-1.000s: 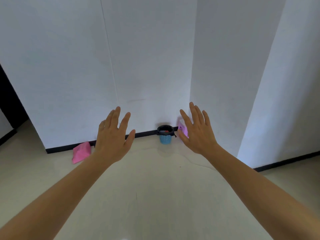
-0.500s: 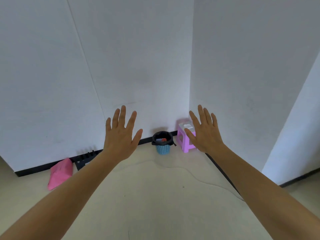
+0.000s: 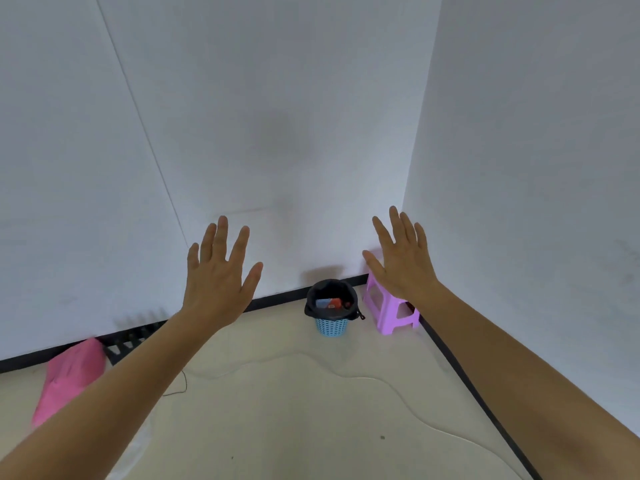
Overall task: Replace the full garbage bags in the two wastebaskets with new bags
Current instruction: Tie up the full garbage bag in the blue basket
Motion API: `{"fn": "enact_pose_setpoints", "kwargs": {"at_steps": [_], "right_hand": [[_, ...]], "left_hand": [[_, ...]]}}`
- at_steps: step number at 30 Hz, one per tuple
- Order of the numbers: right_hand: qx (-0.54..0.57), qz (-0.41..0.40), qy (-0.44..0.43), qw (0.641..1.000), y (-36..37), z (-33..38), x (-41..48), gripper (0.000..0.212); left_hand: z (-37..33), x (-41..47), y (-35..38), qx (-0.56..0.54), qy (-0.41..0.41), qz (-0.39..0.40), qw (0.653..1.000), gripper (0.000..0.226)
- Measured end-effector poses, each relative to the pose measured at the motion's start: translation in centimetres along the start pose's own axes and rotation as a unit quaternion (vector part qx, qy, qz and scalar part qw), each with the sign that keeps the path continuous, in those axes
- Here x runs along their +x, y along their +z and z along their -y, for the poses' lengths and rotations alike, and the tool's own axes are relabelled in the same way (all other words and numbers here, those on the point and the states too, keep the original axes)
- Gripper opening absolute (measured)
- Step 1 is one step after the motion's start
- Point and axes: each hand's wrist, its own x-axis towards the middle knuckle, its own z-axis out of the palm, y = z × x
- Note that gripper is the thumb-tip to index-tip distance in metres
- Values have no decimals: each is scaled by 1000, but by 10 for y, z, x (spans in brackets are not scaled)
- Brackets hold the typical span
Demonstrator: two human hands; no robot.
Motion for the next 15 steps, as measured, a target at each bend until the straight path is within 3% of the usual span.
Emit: {"fn": "enact_pose_setpoints", "kwargs": {"at_steps": [10, 15], "right_hand": [[-45, 66, 42, 996, 116, -86, 176, 70], [-32, 117, 82, 989, 209, -151, 255, 71]], "left_hand": [[-25, 269, 142, -39, 108, 101, 988, 74], [-58, 358, 241, -39, 108, 143, 983, 73]]}}
